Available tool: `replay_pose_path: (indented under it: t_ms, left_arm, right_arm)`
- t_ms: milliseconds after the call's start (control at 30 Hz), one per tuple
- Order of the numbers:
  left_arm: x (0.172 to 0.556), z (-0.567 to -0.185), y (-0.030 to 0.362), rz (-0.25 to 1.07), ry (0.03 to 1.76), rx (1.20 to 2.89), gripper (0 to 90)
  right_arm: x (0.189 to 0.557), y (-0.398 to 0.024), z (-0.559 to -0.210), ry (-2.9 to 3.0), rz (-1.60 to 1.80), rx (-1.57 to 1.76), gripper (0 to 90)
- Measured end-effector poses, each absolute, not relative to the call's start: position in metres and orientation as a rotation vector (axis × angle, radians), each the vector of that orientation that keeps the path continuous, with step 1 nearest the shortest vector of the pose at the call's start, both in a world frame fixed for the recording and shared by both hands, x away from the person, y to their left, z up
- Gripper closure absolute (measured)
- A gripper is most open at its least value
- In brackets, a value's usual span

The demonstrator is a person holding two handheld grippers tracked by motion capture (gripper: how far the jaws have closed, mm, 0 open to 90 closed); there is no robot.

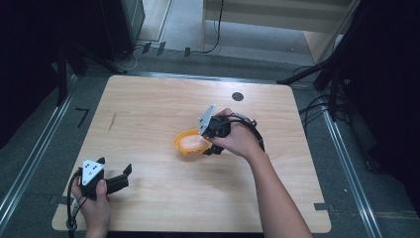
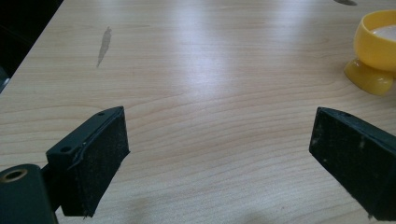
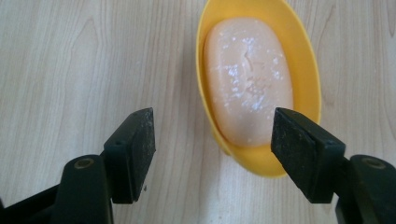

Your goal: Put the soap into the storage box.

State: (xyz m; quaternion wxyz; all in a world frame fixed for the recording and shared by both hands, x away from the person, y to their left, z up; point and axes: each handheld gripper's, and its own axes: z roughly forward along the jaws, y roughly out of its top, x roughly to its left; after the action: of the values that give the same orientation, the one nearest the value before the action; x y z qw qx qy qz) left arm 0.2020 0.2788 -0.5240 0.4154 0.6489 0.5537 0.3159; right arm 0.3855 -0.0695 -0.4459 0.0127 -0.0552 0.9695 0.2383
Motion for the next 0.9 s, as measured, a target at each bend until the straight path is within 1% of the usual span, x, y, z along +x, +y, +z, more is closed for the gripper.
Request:
replay_pose_path:
  t_ms: [900]
  left_arm:
    - [0.202, -0.524, 0.278, 0.800, 1.389, 1.630, 5.1]
  right_arm:
    - [0.351, -0.107, -0.462, 3.014, 0.768, -0.104, 30.8]
